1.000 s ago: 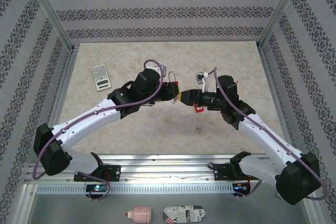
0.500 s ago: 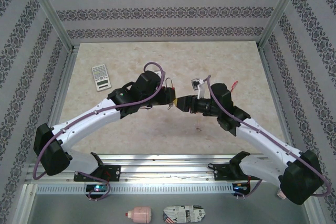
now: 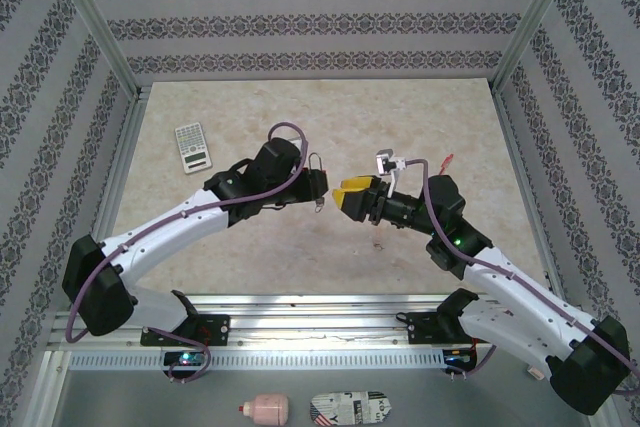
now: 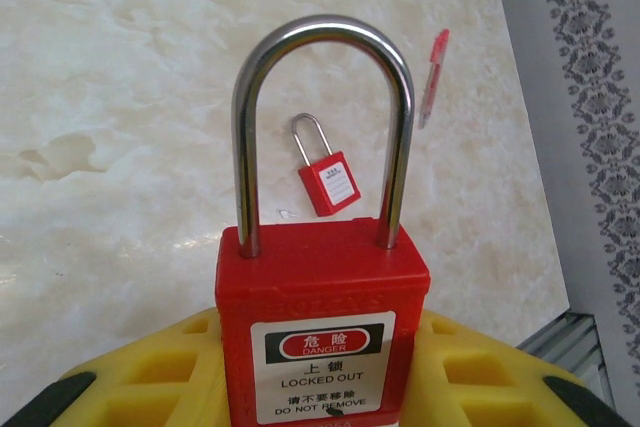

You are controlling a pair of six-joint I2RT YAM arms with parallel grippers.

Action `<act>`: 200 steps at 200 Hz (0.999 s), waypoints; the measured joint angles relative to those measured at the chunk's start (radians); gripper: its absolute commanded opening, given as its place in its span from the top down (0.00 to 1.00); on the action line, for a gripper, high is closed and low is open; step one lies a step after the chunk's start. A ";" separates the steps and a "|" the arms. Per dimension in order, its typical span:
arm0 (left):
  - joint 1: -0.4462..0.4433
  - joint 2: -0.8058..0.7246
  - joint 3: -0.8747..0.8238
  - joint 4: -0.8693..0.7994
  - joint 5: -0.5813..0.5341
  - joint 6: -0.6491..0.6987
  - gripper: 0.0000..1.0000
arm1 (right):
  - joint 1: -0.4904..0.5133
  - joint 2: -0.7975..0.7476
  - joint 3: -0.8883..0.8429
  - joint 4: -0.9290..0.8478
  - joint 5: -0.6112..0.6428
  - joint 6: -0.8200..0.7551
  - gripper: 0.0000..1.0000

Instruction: Unlock with the key

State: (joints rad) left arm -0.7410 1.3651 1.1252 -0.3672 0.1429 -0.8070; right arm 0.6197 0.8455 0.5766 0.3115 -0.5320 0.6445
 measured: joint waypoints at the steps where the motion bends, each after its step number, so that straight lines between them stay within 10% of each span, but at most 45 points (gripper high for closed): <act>1: 0.001 -0.001 -0.002 0.001 0.000 -0.001 1.00 | 0.000 0.000 -0.001 0.001 0.001 0.000 0.44; 200: 0.036 -0.149 -0.172 0.317 0.040 -0.249 1.00 | 0.066 0.239 -0.061 0.192 0.083 -0.050 0.57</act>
State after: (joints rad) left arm -0.7048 1.2163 0.9527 -0.0502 0.1833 -1.0565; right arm 0.6853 1.0843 0.5152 0.5030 -0.4492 0.5949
